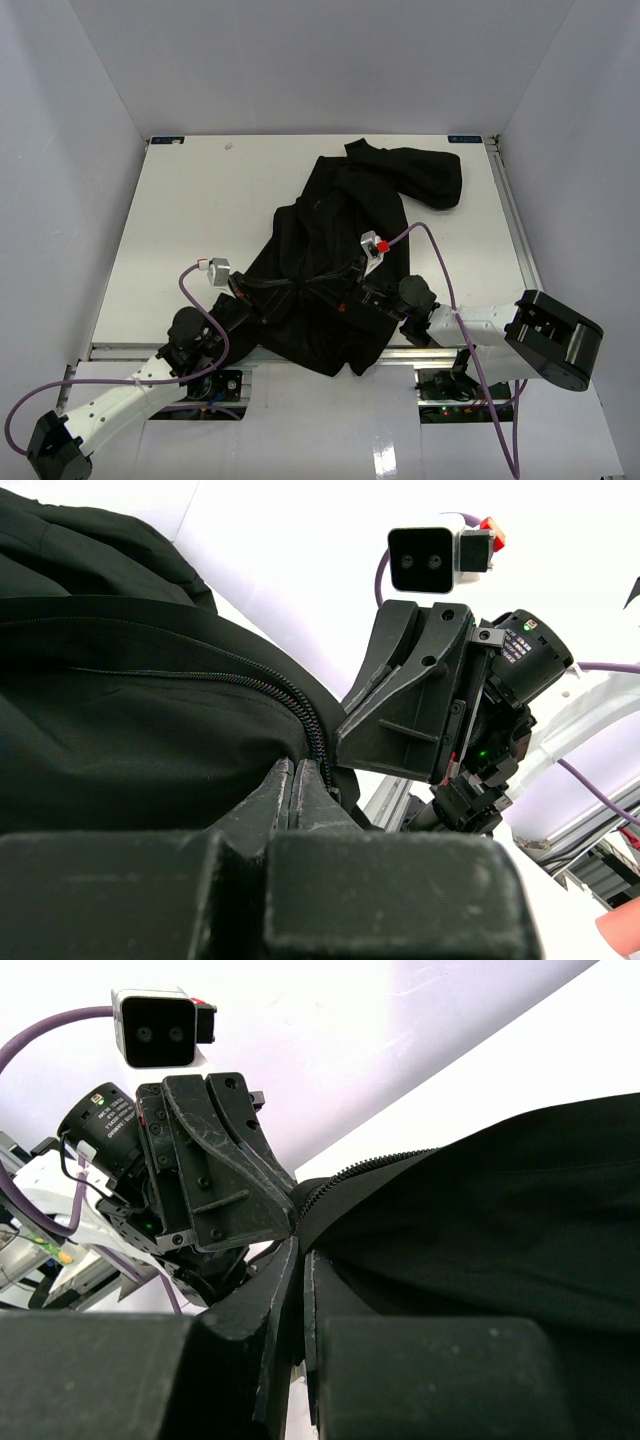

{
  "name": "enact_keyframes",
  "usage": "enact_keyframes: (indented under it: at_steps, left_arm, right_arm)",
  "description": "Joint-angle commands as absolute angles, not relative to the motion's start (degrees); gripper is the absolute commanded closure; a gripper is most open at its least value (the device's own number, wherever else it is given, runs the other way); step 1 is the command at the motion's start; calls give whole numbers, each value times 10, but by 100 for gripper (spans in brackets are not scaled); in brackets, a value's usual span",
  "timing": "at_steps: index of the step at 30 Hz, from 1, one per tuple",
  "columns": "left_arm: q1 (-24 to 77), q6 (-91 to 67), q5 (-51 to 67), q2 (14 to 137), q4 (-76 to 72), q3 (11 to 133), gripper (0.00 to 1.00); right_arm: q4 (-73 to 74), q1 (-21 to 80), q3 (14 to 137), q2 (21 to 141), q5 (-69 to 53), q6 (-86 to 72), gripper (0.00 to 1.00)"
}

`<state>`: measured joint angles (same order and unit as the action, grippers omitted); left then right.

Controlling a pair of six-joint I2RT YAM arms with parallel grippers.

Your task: Zip up the jacket

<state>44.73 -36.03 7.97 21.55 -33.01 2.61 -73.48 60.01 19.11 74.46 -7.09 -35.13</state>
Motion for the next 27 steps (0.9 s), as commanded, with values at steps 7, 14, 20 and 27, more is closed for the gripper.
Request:
enact_keyframes:
  at_steps: [7,14,20,27]
  left_arm:
    - [447,-361,99,207,-349,7,100]
    - [448,-360,99,201,-345,8,100]
    - [447,-359,93,201,-338,12,100]
    - [447,-361,88,196,-335,15,100]
  right_arm:
    - [-879,599,223,730,-52,-329,92]
    - [-861,600,227,725,-47,-320,92]
    - [-858,599,229,726,-54,-319,92]
    - [-872,600,217,739,-60,-321,92]
